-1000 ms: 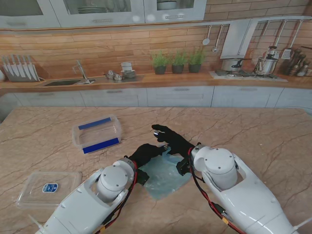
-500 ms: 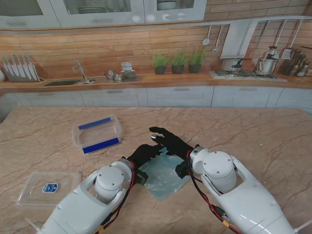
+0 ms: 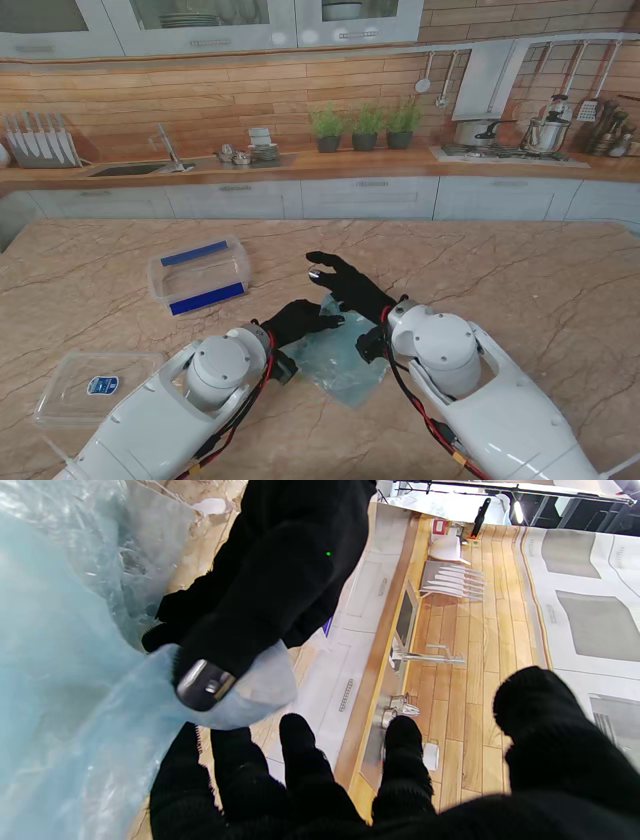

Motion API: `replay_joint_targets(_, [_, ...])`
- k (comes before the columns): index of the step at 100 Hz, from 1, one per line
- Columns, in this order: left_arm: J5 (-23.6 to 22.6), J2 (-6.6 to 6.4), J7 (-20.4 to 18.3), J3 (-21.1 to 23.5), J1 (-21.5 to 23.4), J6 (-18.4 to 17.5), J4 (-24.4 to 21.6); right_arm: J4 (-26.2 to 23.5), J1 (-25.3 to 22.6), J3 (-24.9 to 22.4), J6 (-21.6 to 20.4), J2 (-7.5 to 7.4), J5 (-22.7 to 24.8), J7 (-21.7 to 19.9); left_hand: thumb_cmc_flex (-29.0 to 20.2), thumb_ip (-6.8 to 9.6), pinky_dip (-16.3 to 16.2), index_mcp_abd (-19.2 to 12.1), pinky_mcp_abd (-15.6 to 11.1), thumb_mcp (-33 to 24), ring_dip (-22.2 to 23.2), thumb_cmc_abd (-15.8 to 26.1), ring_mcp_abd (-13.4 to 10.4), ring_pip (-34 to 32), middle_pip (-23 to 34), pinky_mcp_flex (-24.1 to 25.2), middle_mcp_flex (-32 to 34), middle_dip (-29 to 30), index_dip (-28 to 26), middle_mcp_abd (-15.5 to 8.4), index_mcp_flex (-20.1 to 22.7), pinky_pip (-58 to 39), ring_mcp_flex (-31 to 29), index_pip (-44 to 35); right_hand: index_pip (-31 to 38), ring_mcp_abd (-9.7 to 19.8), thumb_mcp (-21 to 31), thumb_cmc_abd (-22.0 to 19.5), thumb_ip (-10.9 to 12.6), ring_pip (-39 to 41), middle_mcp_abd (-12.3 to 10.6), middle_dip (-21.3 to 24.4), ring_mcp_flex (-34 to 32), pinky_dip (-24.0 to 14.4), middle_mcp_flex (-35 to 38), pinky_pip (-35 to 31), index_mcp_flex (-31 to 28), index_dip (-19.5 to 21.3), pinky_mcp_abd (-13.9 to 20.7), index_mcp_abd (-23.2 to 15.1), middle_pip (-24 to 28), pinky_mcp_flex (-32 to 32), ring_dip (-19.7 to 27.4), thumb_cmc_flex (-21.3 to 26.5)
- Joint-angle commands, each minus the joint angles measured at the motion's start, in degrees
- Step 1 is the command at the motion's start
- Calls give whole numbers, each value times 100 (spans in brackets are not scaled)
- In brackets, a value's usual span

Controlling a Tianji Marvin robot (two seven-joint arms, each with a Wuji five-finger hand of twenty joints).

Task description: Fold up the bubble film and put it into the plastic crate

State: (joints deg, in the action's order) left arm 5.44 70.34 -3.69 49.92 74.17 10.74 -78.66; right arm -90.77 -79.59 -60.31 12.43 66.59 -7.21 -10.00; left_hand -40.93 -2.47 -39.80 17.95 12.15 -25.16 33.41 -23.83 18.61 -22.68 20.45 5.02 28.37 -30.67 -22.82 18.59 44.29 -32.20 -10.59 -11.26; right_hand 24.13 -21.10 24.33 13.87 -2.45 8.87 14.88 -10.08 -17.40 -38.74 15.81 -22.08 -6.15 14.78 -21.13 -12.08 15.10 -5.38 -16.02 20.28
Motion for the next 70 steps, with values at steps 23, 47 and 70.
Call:
replay_joint_targets(23, [-162, 109, 335, -36, 66, 351, -30, -205, -168, -111, 29, 44, -153, 26, -481, 108, 275, -283, 454, -899, 57, 166, -89, -333, 345, -9, -42, -100, -275, -181, -369, -355, -136, -850, 136, 227, -95, -194, 113, 136, 9, -49, 48, -158, -169, -233, 77, 97, 61, 15, 136, -182, -94, 37])
replay_joint_targets(47, [91, 122, 291, 71, 105, 474, -86, -349, -379, -407, -51, 6, 20, 91, -1011, -103, 417, -406, 399, -1925, 44, 160, -142, -445, 450, -18, 42, -103, -47, -233, -633, -506, -180, -1829, 231, 344, -99, -204, 121, 228, 15, -74, -50, -205, -126, -281, 66, 128, 139, 29, 205, -208, -144, 81])
replay_joint_targets(70, [622, 213, 367, 201, 175, 712, -146, -475, -607, -734, -153, -17, 440, 305, -1442, -289, 467, -412, 367, -2397, 68, 181, -164, -566, 536, -20, 85, -124, 135, -253, -585, -587, -161, -2052, 607, 457, -113, -186, 146, 435, 98, -166, -280, -337, 72, -413, -114, 248, 180, 127, 420, -319, -328, 261])
